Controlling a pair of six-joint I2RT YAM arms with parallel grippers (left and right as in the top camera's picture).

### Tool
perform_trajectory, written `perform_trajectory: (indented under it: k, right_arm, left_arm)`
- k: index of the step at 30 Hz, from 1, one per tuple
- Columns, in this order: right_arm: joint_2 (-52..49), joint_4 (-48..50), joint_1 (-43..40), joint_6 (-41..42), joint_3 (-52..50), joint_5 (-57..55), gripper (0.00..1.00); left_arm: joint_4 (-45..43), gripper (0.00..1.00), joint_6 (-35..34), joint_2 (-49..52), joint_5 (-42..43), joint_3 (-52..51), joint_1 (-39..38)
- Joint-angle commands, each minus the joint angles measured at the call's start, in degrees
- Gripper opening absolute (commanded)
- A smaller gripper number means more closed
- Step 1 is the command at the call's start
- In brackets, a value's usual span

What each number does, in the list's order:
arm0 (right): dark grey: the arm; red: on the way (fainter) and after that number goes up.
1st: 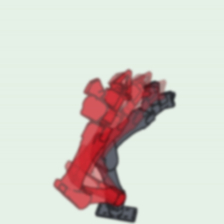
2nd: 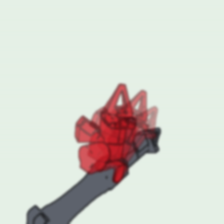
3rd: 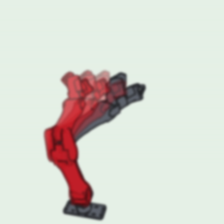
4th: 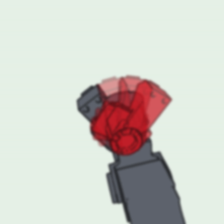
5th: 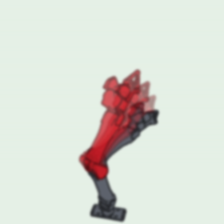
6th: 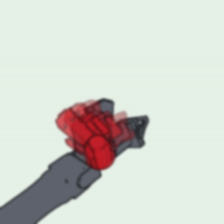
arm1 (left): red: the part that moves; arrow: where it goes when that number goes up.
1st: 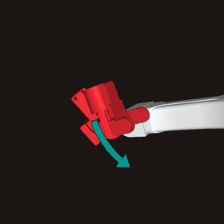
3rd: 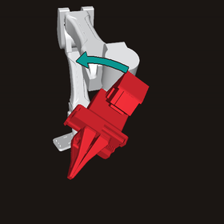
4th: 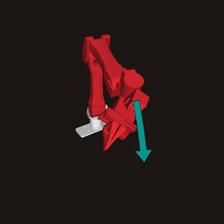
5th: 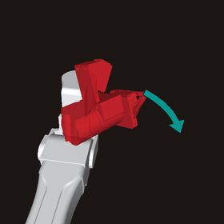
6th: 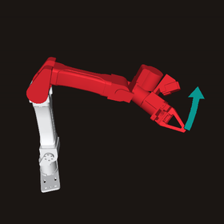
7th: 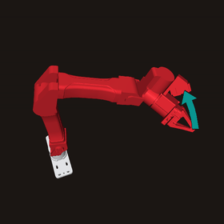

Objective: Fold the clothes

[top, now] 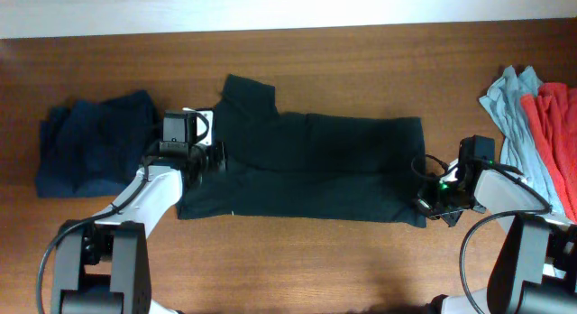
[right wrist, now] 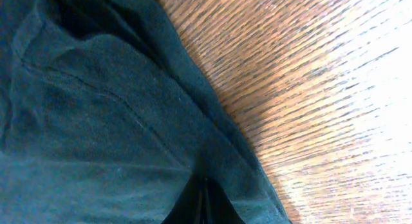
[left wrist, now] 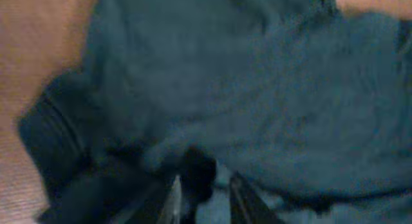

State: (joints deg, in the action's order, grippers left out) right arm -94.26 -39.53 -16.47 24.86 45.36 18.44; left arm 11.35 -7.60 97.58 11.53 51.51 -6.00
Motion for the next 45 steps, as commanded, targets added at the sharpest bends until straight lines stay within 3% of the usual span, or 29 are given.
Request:
perform_trajectory:
  k: [1, 6, 7, 9, 11, 15, 22, 28, 34, 40, 43, 45]
  right_arm:
    - [-3.74, 0.33, -1.55, 0.50, -3.56, -14.60, 0.05]
    - [-3.74, 0.37, -1.55, 0.50, -3.56, -14.60, 0.05]
    - [-3.74, 0.37, -1.55, 0.50, -3.56, -14.60, 0.05]
    - [-3.74, 0.37, -1.55, 0.50, -3.56, -14.62, 0.05]
    - [-3.74, 0.37, -1.55, 0.50, -3.56, -14.62, 0.05]
    - [-3.74, 0.39, -1.55, 0.50, -3.56, -14.62, 0.05]
    - [-3.74, 0.59, -1.55, 0.50, -3.56, -14.62, 0.05]
    - [-3.74, 0.57, -1.55, 0.50, -3.56, -14.62, 0.05]
    - [-3.72, 0.61, -1.55, 0.50, -3.56, -14.60, 0.05]
    - [-3.74, 0.57, -1.55, 0.50, -3.56, -14.60, 0.05]
    - [-3.74, 0.55, -1.55, 0.48, -3.56, -14.60, 0.05]
    - [-3.74, 0.50, -1.55, 0.48, -3.56, -14.60, 0.05]
  left_arm:
    - [2.60, 0.40, 0.13, -1.18, 2.64, 0.83, 0.13]
    - [2.91, 0.45, 2.93, -1.16, -0.15, 0.83, 0.09]
    - [3.06, 0.42, 2.93, -1.16, -1.14, 0.83, 0.07]
    - [3.06, 0.28, 2.93, -1.16, -1.27, 0.83, 0.09]
    - [3.37, 0.23, 2.91, -1.16, -0.31, 0.83, 0.09]
    - [5.99, 0.20, 2.91, -1.16, 1.14, 0.83, 0.09]
    - [5.55, 0.01, 2.89, -1.18, 1.46, 0.85, 0.09]
    - [-3.91, 0.01, 2.84, -1.18, 8.46, 2.71, 0.09]
    - [-4.94, 0.01, 2.93, -1.05, 7.26, 2.71, 0.09]
    - [-4.96, 0.15, 2.93, 0.72, 5.53, 2.71, 0.09]
    - [-4.72, 0.49, 2.93, 2.23, 5.18, 2.71, 0.09]
    - [-3.78, 0.51, 2.93, 2.43, 5.18, 2.71, 0.37]
